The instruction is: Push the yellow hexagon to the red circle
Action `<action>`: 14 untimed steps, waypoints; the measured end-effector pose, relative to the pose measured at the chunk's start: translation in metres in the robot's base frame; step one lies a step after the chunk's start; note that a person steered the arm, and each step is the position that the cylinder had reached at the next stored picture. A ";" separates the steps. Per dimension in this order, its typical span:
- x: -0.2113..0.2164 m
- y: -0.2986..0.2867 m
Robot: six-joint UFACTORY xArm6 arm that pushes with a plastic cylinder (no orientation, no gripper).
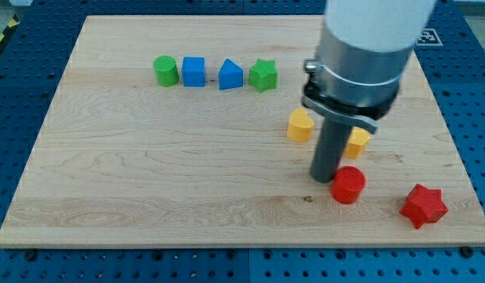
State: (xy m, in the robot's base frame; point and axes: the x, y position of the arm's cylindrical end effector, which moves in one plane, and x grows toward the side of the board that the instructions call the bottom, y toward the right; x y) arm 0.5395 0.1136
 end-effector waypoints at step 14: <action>-0.033 0.066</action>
State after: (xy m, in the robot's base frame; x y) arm 0.5070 0.1796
